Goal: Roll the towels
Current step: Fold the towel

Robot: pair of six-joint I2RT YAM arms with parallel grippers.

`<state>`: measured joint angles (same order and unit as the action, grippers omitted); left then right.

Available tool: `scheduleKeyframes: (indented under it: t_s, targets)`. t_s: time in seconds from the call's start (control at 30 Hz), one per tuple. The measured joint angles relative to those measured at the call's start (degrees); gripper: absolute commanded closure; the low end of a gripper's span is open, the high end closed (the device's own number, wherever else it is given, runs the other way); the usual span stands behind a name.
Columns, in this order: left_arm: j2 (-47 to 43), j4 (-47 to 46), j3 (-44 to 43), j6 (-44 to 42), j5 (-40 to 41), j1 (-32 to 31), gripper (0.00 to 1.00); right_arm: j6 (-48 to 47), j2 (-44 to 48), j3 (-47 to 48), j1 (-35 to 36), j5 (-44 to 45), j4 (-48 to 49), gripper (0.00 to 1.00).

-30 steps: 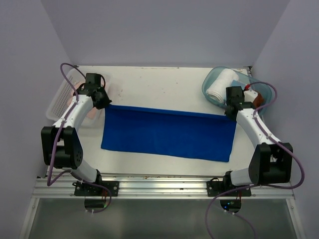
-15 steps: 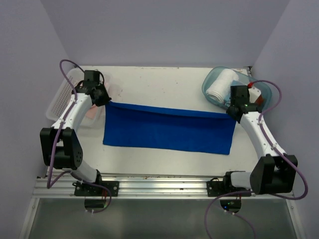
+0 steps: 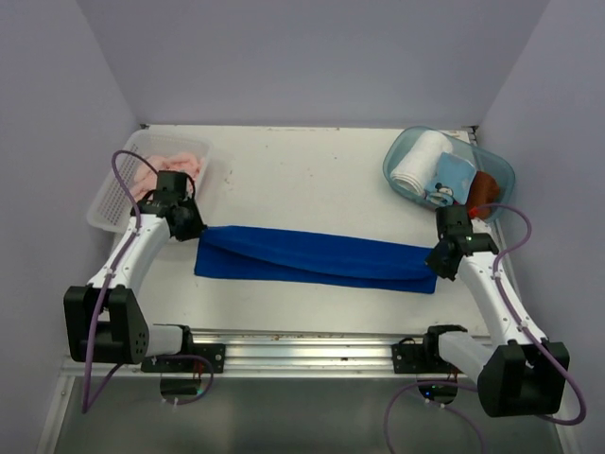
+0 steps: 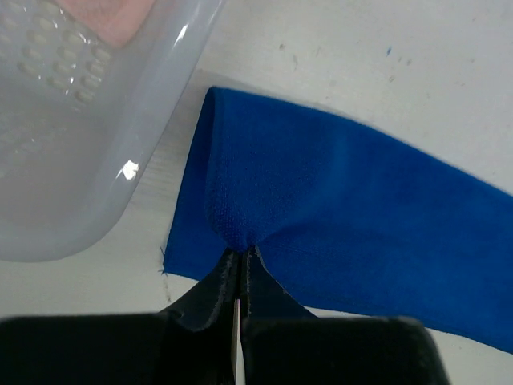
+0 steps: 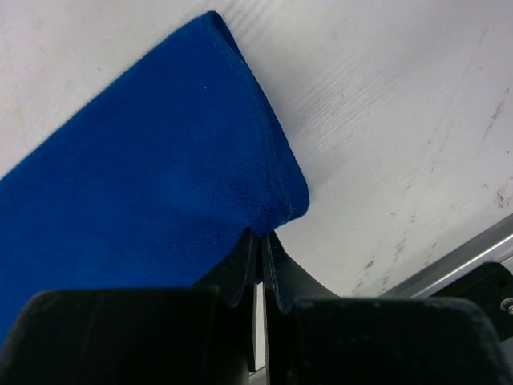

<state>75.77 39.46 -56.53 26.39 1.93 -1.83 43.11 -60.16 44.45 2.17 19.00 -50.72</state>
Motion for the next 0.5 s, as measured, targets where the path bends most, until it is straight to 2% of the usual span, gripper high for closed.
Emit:
scheduleKeyframes:
  t_s: [0.2, 0.5]
  targets:
    - [-0.04, 0.46, 4.37, 0.57, -0.15, 0.00, 1.00, 2.60, 2.29, -3.17, 0.00, -0.98, -1.60, 1.00]
    - [-0.02, 0.00, 6.56, 1.16, 0.02, 0.00, 1.00, 4.28, 4.79, -5.77, 0.00, -2.10, -2.27, 1.00]
